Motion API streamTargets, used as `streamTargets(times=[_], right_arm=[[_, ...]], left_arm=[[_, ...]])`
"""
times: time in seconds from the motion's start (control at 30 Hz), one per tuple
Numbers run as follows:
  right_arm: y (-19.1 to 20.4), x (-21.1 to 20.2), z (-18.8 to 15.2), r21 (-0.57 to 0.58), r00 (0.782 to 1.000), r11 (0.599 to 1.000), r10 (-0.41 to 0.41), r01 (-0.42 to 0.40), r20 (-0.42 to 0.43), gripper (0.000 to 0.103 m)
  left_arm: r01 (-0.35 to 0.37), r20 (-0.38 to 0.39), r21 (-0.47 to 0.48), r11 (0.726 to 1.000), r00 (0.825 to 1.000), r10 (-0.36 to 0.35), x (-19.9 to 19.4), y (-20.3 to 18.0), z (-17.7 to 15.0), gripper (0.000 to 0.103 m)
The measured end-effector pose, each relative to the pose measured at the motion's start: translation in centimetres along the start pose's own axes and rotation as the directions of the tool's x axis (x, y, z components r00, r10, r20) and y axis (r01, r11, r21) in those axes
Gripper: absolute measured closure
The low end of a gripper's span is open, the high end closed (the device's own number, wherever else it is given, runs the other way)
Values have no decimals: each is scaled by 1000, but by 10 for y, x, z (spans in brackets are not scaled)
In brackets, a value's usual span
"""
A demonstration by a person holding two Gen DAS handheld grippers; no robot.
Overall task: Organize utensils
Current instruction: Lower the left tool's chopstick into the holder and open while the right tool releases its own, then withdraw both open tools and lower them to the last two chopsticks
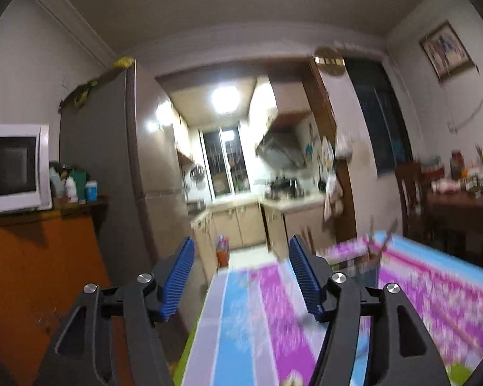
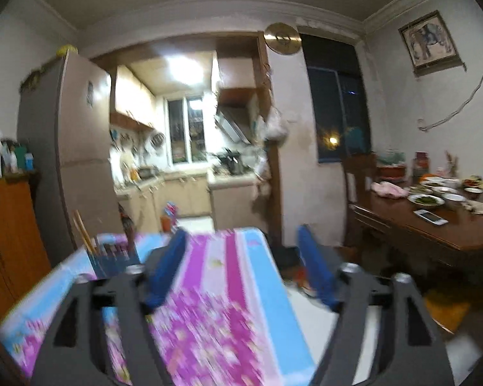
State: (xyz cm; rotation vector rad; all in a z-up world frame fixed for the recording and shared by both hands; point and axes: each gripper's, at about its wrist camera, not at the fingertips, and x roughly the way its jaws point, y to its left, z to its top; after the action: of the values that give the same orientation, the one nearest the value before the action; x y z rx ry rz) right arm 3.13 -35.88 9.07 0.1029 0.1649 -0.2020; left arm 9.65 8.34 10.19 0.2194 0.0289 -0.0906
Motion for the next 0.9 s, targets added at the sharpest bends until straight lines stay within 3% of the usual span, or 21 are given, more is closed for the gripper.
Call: streamTargets(times=[0.07, 0.23, 0.3, 0.47, 0.67, 0.9], right_arm=[[-4, -18, -24, -15, 998, 999, -42, 41, -47, 5], [-3, -30, -82, 24, 976, 996, -79, 85, -204, 5], [0, -28, -103, 80, 962, 994, -45, 69, -268, 5], [27, -24, -146, 182, 934, 983, 43, 24, -355, 5], [73, -31, -168, 113, 920, 994, 37, 8, -390, 5], [97, -39, -179, 21, 919, 1000, 14, -7, -393, 5]], left_arm=[[11, -87, 3, 1000, 996, -11, -12, -2, -23, 37], [58, -310, 29, 998, 949, -46, -29, -35, -83, 25], [98, -378, 30, 995, 922, -79, -36, -58, -104, 18], [176, -480, 8, 984, 864, -150, -50, -108, -137, 14], [184, -551, -67, 981, 812, -190, -52, -133, -154, 11], [158, -572, -5, 987, 810, -132, -49, -150, -157, 11]])
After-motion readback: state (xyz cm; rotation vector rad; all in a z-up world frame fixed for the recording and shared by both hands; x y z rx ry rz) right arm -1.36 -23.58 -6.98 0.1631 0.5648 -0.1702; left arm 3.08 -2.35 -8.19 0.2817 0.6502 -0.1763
